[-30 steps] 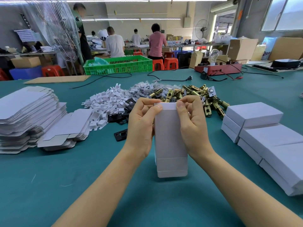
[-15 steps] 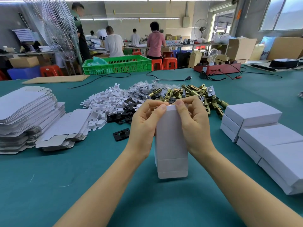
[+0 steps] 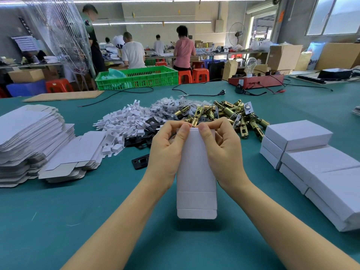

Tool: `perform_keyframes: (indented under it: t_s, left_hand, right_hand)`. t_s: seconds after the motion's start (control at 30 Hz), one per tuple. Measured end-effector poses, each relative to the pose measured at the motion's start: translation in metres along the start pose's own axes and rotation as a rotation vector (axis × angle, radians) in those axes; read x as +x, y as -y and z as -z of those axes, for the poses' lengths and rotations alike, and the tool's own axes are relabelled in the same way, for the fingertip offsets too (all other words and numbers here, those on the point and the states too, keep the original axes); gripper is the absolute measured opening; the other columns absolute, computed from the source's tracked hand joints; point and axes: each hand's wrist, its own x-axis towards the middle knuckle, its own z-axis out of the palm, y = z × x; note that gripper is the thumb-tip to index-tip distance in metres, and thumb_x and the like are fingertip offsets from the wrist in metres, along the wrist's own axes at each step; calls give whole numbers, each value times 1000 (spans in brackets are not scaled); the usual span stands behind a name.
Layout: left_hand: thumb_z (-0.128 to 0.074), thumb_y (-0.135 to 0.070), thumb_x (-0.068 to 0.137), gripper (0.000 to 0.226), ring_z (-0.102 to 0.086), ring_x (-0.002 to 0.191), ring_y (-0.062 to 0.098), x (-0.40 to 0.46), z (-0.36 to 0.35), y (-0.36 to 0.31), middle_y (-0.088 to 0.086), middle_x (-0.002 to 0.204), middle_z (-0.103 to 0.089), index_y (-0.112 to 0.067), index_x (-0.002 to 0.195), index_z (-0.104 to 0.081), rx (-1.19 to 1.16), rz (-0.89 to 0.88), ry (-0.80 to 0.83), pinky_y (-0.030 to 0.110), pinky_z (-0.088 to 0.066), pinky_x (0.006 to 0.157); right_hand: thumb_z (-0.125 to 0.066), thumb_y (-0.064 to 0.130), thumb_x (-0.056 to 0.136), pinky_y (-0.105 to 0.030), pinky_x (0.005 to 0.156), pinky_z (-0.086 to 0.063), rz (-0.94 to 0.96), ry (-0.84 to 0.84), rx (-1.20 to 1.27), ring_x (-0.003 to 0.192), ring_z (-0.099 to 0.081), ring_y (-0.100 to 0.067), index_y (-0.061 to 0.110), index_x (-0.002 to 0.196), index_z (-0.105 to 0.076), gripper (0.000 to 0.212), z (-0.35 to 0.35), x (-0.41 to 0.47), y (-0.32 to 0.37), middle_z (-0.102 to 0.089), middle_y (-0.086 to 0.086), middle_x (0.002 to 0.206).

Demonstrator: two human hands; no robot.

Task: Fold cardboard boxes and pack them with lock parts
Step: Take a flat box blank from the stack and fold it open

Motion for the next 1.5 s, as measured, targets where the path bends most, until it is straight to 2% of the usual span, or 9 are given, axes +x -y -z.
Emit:
perform_keyframes:
  t_s: [0.27,0.47,0.6,0.87,1.0,1.13,1.23,1.33,1.5]
  left_hand:
    - [-58,-25,97,12,-49,81,20,-1,-1,5,3,85,-62,-22,89,-67,17,2,-8,42,-41,77]
    - [-56,-22,100,13,-55,83,5,-3,-3,8,-12,92,-64,-31,96,-65,138,-34,68,24,-47,74]
    - [-55,-22,100,9,-59,96,29,-4,-1,7,8,103,-66,-20,98,-64,170,-5,64,41,-50,80]
    - [-58,-18,98,9,-55,76,10,-4,1,5,15,90,-64,-16,93,-65,151,-43,11,25,-44,67]
    - [-57,-17,99,14,-47,63,-2,2,3,-1,-17,73,-58,-26,91,-64,91,-186,-208,10,-39,56]
    - [-58,-12,97,13,-43,66,5,7,11,-13,-5,86,-57,-25,97,-60,179,-484,-345,16,-38,64]
    - [-60,-7,94,9,-55,89,15,5,11,-8,11,105,-58,-10,103,-61,444,-789,-208,23,-45,82]
    - [-61,-6,92,14,-56,107,25,-1,7,12,9,116,-57,-8,106,-61,630,-954,23,36,-45,95]
    - [-52,-15,95,27,-52,121,20,-8,9,37,1,124,-60,-16,122,-53,710,-924,161,46,-38,106]
  right_hand:
    - [-60,24,94,-25,55,-33,-35,-30,1,60,-40,-13,15,81,-57,17,0,1,-3,-54,-20,73]
    - [-62,17,93,-21,52,-34,-79,-68,77,61,-44,-14,13,79,-60,14,1,2,0,-55,1,66]
    - [-62,15,92,-21,54,-36,-108,-60,94,64,-46,-16,9,81,-62,13,1,1,1,-58,0,68]
    - [-58,25,95,-16,46,-31,-91,14,-22,48,-36,-4,10,92,-60,16,1,3,-4,-48,5,59]
    - [-51,39,96,-22,67,-45,-152,-29,-132,76,-54,-3,25,99,-57,16,2,6,-7,-60,8,90]
    - [-42,54,96,-21,57,-34,-205,-35,-270,60,-44,-5,24,88,-59,35,11,13,-6,-49,13,62]
    - [-34,65,93,-22,46,-36,-540,189,200,48,-47,-12,36,114,-59,44,12,18,0,-52,3,60]
    - [-36,70,88,-29,53,-48,-696,301,469,59,-57,-22,23,110,-61,57,15,21,1,-62,-6,75]
    - [-55,15,92,-29,52,-52,-733,183,511,64,-64,-18,14,106,-50,15,21,20,-13,-59,-12,101]
